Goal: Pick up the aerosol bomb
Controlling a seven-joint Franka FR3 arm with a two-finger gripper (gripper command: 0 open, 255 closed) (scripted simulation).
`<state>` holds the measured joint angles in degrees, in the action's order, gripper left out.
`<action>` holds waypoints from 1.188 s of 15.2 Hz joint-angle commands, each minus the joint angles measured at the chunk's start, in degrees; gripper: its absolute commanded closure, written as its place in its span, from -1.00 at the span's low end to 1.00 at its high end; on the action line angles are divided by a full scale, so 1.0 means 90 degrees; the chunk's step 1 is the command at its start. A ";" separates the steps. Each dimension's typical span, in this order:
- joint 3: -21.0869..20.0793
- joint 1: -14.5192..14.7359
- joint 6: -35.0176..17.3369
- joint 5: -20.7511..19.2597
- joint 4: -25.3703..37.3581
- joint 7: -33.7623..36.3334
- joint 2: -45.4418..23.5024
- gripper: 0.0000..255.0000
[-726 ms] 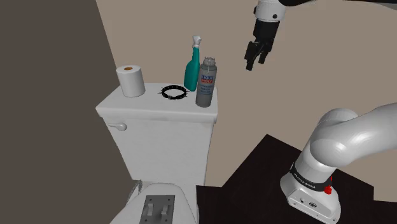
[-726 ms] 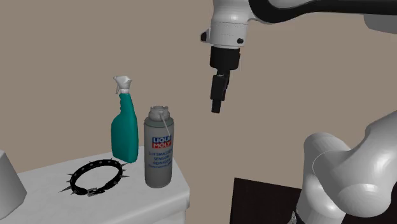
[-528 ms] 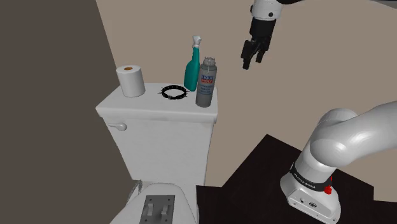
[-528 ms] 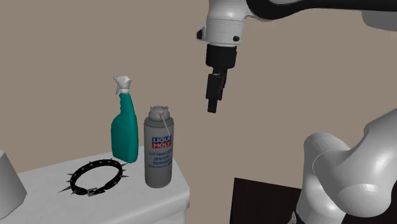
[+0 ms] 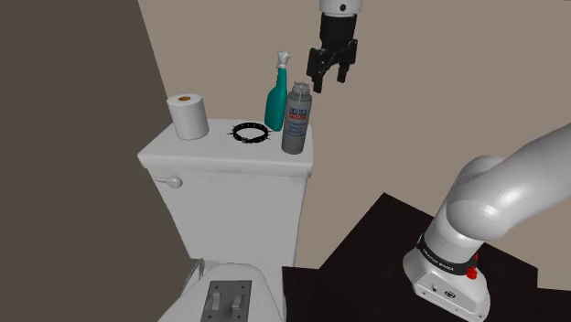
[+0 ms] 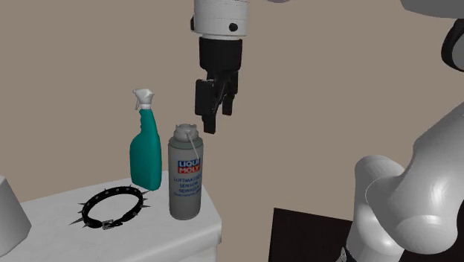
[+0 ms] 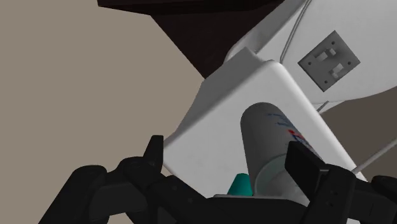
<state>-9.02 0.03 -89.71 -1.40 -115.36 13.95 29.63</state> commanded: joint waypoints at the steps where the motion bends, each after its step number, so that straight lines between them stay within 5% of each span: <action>1: -0.0254 -0.0005 0.0106 -0.0028 0.0553 0.0356 -0.0476 -1.00; 6: -0.0754 0.0014 0.0366 -0.0216 0.1680 0.1084 -0.1439 -1.00; 15: -0.0736 0.0040 -0.0295 -0.0165 0.0812 0.1114 -0.1226 -1.00; 16: -0.0735 0.0041 -0.0302 -0.0164 0.0797 0.1114 -0.1218 1.00; 18: -0.0736 0.0041 -0.0306 -0.0164 0.0795 0.1115 -0.1219 1.00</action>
<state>-15.65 0.40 -92.44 -2.89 -108.04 23.99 18.70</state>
